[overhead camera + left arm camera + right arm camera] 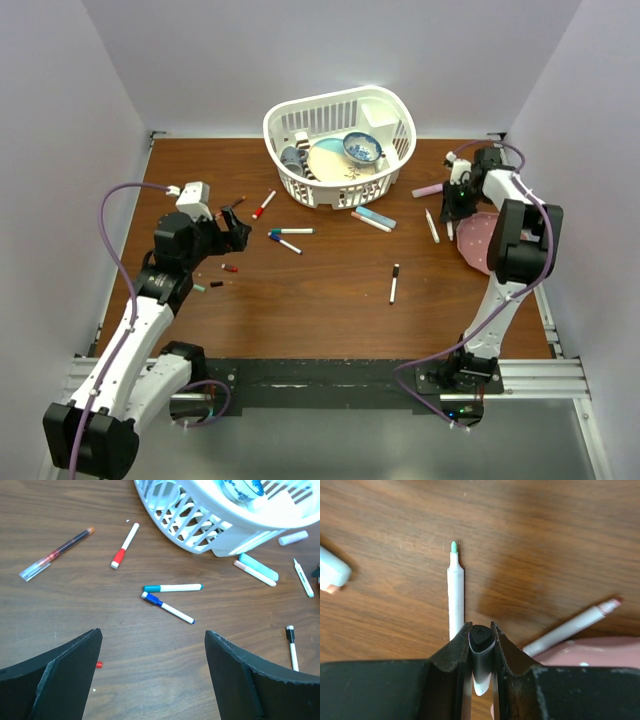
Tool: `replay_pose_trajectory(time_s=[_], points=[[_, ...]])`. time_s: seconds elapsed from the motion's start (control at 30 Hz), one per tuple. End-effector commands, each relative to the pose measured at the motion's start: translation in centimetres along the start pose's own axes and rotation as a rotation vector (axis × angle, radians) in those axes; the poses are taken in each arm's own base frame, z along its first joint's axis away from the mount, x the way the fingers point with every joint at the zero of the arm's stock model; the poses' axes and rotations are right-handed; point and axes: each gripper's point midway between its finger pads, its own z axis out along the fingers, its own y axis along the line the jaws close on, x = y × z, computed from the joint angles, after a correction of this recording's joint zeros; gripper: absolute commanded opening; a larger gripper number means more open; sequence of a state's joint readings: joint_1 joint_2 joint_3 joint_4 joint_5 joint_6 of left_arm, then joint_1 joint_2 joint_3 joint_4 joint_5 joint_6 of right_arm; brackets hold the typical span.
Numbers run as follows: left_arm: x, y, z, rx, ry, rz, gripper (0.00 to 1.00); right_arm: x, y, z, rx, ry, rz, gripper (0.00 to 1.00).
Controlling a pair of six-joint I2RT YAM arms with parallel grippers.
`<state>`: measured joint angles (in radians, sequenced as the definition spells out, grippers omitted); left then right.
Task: Open the pen caps
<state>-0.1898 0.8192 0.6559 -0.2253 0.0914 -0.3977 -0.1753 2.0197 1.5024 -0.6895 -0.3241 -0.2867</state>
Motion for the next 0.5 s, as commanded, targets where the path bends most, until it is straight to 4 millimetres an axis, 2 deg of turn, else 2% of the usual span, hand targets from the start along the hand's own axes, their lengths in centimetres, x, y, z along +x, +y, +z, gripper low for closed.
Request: replay_pose_trajectory(time_s=[0.0,0.13,0.27,0.47], points=[[-1.2,-1.1,-0.2,0.081,-0.053,0.068,0.90,-0.2,-0.7,-0.5,0.070,0.055,-0.034,0.09],[-1.4,-1.2,-0.3,0.082,-0.062,0.066,0.90,-0.2,-1.0,-0.1,0.079,0.061,-0.021,0.16],[-1.5,-1.1,-0.4,0.083,-0.067,0.064,0.90,-0.1,-0.9,-0.2,0.081,0.063,-0.025,0.29],[-1.5,-0.8,-0.3,0.074,-0.063,0.061,0.90,-1.1,-0.4,-1.7,0.075,0.012,-0.034,0.31]])
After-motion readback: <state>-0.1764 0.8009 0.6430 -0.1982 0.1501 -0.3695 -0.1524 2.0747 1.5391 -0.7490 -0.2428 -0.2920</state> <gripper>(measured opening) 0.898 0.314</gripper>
